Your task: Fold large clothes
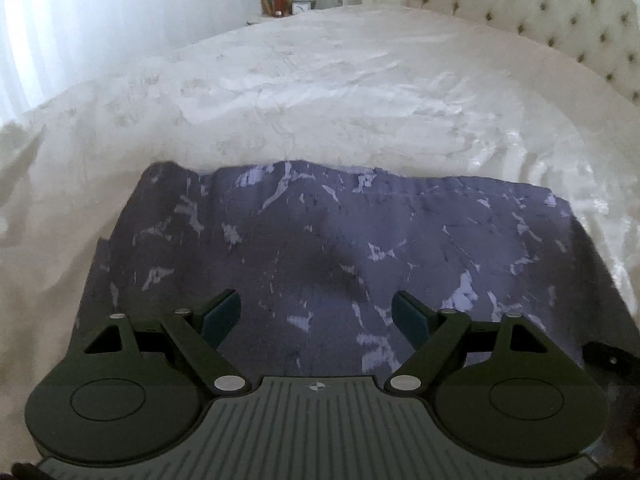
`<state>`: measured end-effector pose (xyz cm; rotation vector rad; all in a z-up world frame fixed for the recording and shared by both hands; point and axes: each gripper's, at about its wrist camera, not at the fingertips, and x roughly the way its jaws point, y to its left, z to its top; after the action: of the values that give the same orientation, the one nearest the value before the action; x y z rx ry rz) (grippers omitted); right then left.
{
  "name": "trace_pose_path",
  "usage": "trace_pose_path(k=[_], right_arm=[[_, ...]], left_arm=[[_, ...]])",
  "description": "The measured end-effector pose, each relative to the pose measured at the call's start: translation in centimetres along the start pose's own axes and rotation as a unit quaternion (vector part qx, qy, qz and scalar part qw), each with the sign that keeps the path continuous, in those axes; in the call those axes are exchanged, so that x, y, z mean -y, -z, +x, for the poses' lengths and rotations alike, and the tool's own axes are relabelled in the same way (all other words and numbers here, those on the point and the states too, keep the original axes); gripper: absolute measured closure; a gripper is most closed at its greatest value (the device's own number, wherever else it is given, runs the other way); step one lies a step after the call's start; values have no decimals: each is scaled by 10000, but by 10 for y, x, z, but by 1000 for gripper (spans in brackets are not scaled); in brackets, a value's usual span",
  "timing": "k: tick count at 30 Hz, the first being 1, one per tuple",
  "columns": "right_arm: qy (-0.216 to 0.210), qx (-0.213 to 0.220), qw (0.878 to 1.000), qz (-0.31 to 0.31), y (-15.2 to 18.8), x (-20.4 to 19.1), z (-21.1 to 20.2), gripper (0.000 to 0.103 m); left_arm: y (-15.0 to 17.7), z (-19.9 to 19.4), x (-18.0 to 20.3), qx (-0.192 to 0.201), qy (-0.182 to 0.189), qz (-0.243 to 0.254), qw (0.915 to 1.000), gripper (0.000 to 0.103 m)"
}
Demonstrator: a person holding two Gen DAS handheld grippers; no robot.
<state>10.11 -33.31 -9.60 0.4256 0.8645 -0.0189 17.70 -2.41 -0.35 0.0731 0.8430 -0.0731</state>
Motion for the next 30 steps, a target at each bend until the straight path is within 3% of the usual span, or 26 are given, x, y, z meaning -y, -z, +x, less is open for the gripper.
trace_pose_path(k=[5, 8, 12, 24, 30], right_arm=[[-21, 4, 10000, 32, 0, 0, 1, 0], [-35, 9, 10000, 51, 0, 1, 2, 0], [-40, 14, 10000, 57, 0, 1, 2, 0], [-122, 85, 9998, 95, 0, 3, 3, 0], [-134, 96, 9998, 105, 1, 3, 3, 0]], left_arm=[[-8, 8, 15, 117, -130, 225, 9996, 22], [-15, 16, 22, 167, 80, 244, 9995, 31], [-19, 33, 35, 191, 88, 343, 9992, 43], [-6, 70, 50, 255, -50, 661, 9975, 43], [-5, 54, 38, 236, 261, 407, 9986, 45]])
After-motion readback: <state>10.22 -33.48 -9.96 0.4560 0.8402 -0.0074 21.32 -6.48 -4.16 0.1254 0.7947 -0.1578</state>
